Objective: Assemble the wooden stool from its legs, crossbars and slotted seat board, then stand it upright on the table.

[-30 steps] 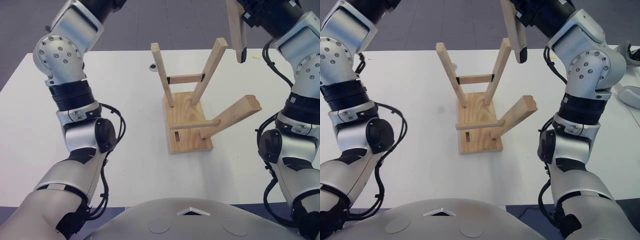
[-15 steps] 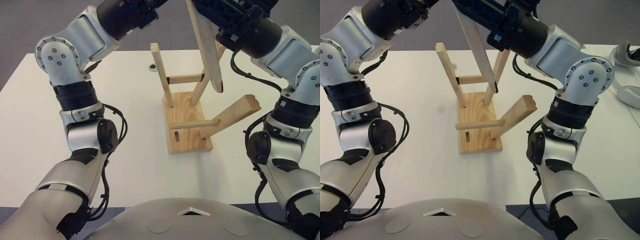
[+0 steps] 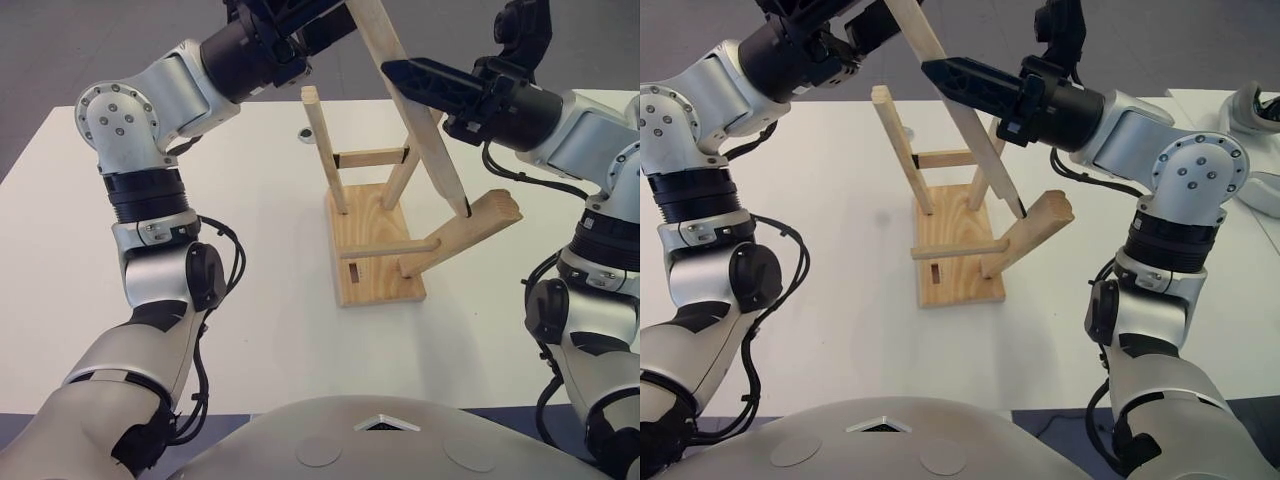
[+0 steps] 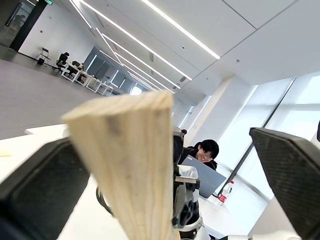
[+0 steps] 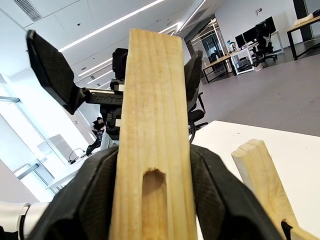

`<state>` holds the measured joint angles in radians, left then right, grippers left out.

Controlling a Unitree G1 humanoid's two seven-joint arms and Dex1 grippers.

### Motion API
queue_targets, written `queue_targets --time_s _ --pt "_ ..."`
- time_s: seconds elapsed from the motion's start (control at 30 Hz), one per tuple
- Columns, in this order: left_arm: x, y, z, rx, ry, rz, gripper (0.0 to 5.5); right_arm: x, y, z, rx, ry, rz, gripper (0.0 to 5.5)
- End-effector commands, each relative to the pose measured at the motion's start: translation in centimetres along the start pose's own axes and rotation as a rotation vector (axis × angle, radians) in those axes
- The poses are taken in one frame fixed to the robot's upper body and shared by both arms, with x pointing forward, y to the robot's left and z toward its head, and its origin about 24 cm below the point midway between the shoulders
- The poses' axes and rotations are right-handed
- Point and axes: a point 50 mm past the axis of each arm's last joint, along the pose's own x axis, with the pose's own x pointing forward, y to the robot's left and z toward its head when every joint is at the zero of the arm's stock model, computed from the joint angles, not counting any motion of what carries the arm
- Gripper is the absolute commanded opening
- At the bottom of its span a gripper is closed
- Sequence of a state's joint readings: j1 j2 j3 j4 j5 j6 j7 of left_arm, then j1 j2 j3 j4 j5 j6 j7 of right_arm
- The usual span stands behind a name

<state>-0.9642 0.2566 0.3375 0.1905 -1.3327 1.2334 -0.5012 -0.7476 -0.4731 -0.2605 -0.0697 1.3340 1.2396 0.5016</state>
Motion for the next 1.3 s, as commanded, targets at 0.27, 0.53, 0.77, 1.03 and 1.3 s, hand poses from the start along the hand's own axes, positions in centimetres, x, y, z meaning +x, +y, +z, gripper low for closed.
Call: queue_targets --time_s 0.27,0.53,0.77,1.03,1.3 --pt "-0.3 -0.2 -0.4 -0.015 0.011 -0.007 4.35 0.0 0.0 -0.1 -0.006 0.046 0.002 2.11" --pt "-0.3 -0.4 -0.7 -0.037 0.019 -0.036 3.23 0.1 0.2 -0.1 -0.012 0.036 0.013 2.11" --pt "-0.6 -0.5 -1.1 -0.037 0.034 -0.042 2.18 0.1 -0.1 -0.3 -0.001 0.031 -0.003 2.10" --pt "-0.8 -0.4 -0.9 -0.032 0.020 -0.036 2.16 0.1 -1.0 0.5 -0.004 -0.024 -0.087 2.10" --pt "-0.8 -0.4 -0.5 -0.017 0.011 -0.030 2.05 0.4 -1.8 2.7 -0.001 -0.176 -0.158 3.05"
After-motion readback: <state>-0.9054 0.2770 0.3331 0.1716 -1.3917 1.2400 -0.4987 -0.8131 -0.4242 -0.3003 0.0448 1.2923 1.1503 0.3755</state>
